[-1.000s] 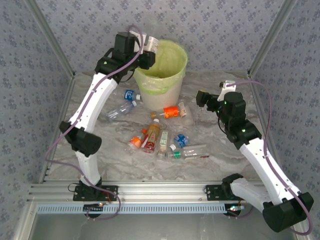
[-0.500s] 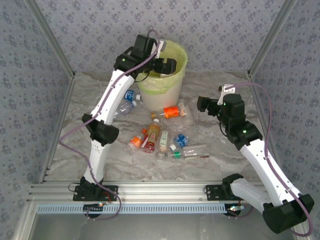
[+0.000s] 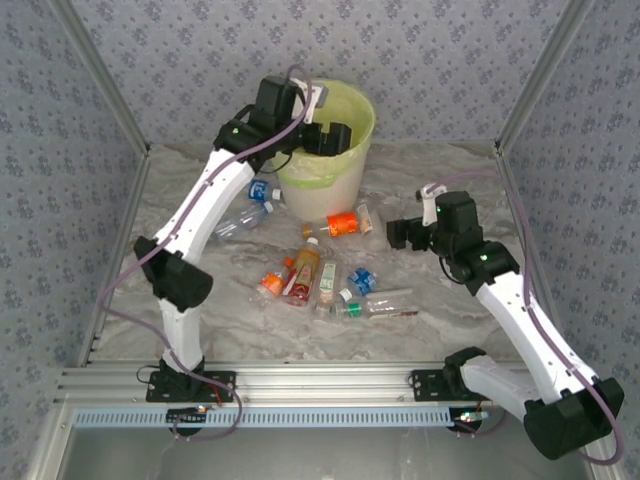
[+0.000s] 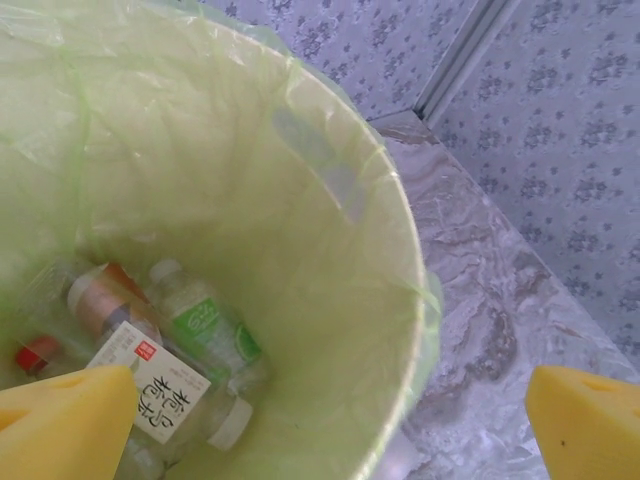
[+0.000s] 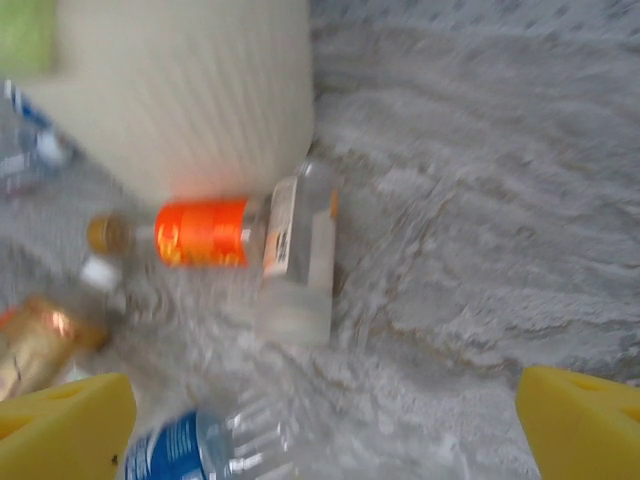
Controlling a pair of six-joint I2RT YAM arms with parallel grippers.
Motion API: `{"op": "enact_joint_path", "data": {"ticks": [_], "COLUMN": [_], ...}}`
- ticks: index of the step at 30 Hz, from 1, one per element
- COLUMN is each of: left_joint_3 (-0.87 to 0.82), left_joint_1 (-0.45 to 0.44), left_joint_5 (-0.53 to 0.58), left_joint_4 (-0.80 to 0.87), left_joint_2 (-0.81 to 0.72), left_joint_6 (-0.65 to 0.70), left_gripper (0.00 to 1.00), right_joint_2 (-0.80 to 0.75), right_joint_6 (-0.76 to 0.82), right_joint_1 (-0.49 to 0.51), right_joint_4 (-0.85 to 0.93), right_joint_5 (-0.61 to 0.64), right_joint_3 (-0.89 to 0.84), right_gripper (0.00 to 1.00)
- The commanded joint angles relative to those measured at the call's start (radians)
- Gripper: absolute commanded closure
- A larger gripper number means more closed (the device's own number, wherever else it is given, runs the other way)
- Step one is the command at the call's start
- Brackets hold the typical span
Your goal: Put the plastic bottles in the bin
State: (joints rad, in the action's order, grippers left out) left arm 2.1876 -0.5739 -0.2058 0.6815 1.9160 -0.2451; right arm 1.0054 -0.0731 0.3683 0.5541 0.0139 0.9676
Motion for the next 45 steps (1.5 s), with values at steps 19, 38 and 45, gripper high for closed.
{"op": "enact_joint_path", "data": {"ticks": [19, 38, 45], "left_joint_3": [-0.887, -1.149, -1.159], "left_joint_1": [-0.002, 0.138, 0.153], "left_joint_5": [0.359, 0.709, 0.706], "left_joint_4": [-0.575, -0.365, -0.366], "left_joint_2": [-0.706, -0.979, -0.967], "left_joint_6": [-0.094, -0.252, -0.258], "left_gripper": [0.01, 0.0, 0.01], "right_joint_2": [0.248, 0.38, 0.455], "right_joint_6": [0.734, 0.949, 0.943], "right_joint_1": [0.239, 0.335, 0.369], "right_joint_4": [0.46, 0.24, 0.179], "right_joint_5": [-0.107, -0.049, 0.004], "right_joint_3": [0.047, -0.118, -0.15], "right_gripper": [0.0, 0.04, 0.05]}}
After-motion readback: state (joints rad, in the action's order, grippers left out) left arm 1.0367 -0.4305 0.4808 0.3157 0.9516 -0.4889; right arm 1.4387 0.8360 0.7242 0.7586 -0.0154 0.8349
